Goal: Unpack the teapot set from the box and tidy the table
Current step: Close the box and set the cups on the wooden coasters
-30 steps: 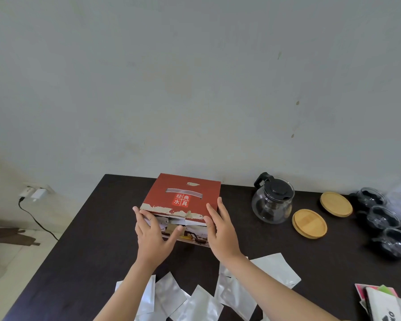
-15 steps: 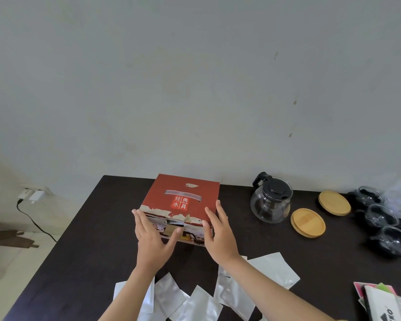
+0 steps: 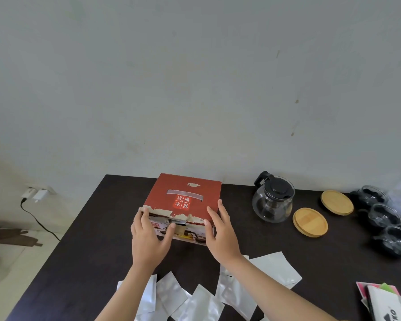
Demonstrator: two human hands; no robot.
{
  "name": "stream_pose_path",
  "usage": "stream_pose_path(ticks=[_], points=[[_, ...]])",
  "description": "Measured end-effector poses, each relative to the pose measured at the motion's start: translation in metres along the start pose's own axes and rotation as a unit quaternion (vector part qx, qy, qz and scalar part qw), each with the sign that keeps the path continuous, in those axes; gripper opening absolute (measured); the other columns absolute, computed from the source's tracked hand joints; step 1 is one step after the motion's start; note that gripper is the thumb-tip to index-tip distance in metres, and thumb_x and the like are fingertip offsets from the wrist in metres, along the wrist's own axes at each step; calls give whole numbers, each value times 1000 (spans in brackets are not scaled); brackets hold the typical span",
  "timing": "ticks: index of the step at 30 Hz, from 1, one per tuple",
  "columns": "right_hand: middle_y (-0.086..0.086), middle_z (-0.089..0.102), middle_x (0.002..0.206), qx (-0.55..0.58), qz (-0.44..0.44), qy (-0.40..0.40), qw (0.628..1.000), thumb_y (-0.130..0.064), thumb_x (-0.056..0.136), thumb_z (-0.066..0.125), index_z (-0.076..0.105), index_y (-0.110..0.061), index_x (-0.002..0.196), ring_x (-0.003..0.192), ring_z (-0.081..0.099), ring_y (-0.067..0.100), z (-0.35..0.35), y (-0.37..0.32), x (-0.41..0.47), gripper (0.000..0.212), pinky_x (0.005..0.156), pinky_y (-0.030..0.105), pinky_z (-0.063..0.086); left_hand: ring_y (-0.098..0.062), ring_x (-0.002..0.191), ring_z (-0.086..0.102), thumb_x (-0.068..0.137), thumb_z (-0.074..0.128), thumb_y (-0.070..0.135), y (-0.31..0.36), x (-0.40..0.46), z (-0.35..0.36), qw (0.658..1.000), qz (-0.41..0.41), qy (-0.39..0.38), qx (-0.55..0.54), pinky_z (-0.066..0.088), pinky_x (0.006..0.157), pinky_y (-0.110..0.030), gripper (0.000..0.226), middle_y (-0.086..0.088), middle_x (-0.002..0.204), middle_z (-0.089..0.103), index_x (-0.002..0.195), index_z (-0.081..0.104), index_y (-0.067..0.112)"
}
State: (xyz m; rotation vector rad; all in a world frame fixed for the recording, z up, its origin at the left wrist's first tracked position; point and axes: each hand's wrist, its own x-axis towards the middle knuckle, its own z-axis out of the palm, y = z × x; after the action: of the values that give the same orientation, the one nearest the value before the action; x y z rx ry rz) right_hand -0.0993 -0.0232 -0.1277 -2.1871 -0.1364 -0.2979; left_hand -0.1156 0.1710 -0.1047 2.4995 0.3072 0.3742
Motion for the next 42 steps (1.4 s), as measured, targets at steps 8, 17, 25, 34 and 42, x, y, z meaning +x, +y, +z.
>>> stream_pose_path(ticks=[8,17,25,34,42], points=[[-3,18,158,7,2,-1,1000,-73,86,15,47,-22,140,145,24,16,-1,-2,0,81,105,45,44,-24,112,45,77,66,50,-8,11,-11,998,23,55,21,54,68,-35,62,-7,123,49,120,56,7],[9,25,157,-110,-29,-6,993,-52,97,21,54,-16,134,144,24,28,0,-4,2,61,112,51,30,-31,135,37,79,28,76,-17,3,-1,989,72,4,128,26,108,-56,89,-7,152,32,138,42,11],[14,46,145,-151,-81,-26,985,-54,100,12,63,-14,124,136,40,33,-6,0,8,69,108,48,23,-24,144,21,75,22,85,-23,4,-2,987,110,-19,114,4,109,-61,88,1,151,35,136,46,26],[5,29,155,-83,-85,-62,991,-65,94,13,58,-20,131,145,18,21,-9,8,9,74,114,42,13,-30,141,27,76,65,53,-11,7,14,998,36,26,45,14,108,-66,63,-6,146,42,125,54,16],[-1,21,157,-78,-75,-66,992,-66,92,11,53,-21,136,146,11,17,-10,8,8,75,115,40,10,-31,141,26,76,69,50,-8,8,25,998,5,48,36,13,108,-66,60,-7,145,40,121,54,13]])
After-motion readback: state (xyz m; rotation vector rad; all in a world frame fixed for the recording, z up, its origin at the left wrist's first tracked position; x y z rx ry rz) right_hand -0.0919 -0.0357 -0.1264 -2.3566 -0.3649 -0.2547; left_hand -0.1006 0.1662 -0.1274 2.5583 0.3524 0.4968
